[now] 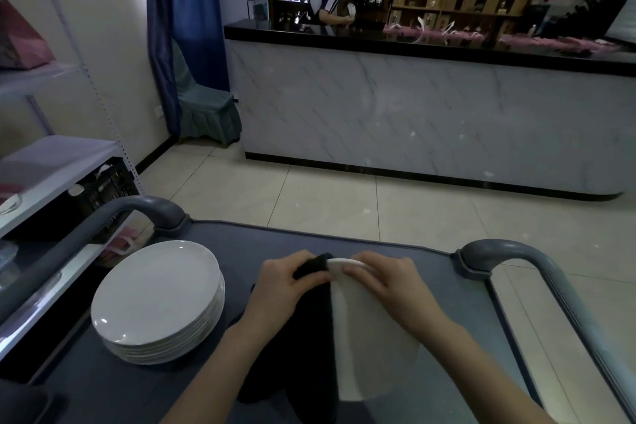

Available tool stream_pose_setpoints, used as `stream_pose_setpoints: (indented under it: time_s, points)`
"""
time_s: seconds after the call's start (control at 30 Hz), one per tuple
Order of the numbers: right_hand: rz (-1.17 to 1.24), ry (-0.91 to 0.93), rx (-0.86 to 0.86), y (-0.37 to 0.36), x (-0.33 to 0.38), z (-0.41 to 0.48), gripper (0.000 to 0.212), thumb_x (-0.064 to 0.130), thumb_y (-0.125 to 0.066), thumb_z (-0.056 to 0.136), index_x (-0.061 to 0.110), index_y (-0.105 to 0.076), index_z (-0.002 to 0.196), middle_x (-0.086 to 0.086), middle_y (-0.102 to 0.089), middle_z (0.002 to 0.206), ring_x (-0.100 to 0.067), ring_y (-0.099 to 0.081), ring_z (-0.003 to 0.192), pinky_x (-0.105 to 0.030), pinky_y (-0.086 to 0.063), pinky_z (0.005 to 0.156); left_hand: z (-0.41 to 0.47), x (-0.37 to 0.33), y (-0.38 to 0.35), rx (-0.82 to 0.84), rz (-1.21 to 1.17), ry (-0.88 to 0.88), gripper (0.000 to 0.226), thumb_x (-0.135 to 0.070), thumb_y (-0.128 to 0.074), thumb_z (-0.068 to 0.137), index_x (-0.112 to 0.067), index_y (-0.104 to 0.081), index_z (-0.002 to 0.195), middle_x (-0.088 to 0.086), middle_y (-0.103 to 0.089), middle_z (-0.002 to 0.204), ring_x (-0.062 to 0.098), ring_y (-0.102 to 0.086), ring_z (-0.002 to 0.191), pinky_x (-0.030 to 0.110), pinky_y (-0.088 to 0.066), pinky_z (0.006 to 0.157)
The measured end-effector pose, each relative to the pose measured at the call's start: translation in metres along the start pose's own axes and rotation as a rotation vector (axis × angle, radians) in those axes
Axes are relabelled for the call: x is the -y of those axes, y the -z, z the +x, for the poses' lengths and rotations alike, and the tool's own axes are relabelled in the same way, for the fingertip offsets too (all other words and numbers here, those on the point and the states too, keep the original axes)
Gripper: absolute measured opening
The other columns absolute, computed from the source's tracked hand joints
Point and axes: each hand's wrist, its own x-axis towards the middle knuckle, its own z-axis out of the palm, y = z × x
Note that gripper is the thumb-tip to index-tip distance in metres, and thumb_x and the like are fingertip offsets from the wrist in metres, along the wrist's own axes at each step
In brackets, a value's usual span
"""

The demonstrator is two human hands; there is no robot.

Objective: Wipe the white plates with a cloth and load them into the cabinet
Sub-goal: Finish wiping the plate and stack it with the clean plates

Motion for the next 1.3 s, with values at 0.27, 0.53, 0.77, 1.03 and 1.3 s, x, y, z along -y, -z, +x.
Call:
stream_pose_setpoints:
  time_s: [0.27,0.53,0.77,1.03,1.3]
  points:
    - [0.407,-0.240,-0.416,-0.012,-0.008,-0.020,0.018,0.041,-0.058,0.092,0.034,-0.069,0.080,0.009,-0.067,0.074,0.002,-0.056,0.064,-0.013,-0.040,0.058,-0.015,0.013,0.013,-0.263,-0.107,0.239,0.013,-0.027,-0.072,0.086,-0.022,-0.066,0.076,-0.004,-0.067,0.071,0.002,-0.053,0.061,0.021,-0.044,0.059]
    - [0.155,0.007,-0.173,-0.015,-0.003,-0.015,0.022,0.044,-0.060,0.092,0.037,-0.061,0.072,0.018,-0.061,0.066,0.004,-0.055,0.058,-0.013,-0.037,0.055,0.000,-0.003,0.015,0.061,0.047,0.023,0.016,-0.045,-0.072,0.077,-0.034,-0.061,0.072,-0.013,-0.060,0.064,-0.004,-0.050,0.059,0.015,-0.039,0.059]
    - [0.483,-0.386,-0.522,-0.020,0.002,-0.021,0.030,0.032,-0.057,0.098,0.025,-0.064,0.069,0.007,-0.055,0.061,0.001,-0.044,0.055,-0.012,-0.034,0.051,-0.019,0.012,0.005,-0.400,-0.167,0.375,0.018,-0.030,-0.070,0.088,-0.019,-0.065,0.074,0.000,-0.068,0.071,0.009,-0.055,0.066,0.026,-0.045,0.063]
    - [0.022,-0.057,0.042,0.012,0.003,0.004,0.016,0.046,-0.064,0.089,0.040,-0.058,0.075,0.014,-0.064,0.069,-0.002,-0.060,0.070,-0.022,-0.044,0.063,-0.009,-0.010,0.011,-0.162,-0.019,0.088,0.026,-0.024,-0.079,0.080,-0.029,-0.059,0.064,-0.015,-0.056,0.057,-0.003,-0.045,0.055,0.016,-0.037,0.055]
    - [0.451,-0.321,-0.505,-0.005,-0.002,-0.011,0.050,0.043,-0.059,0.094,0.008,-0.043,0.062,0.008,-0.035,0.054,-0.005,-0.033,0.051,-0.022,-0.026,0.049,-0.010,-0.006,0.013,-0.368,-0.173,0.292,0.013,-0.022,-0.069,0.089,-0.017,-0.067,0.077,-0.001,-0.069,0.074,0.002,-0.053,0.062,0.015,-0.042,0.059]
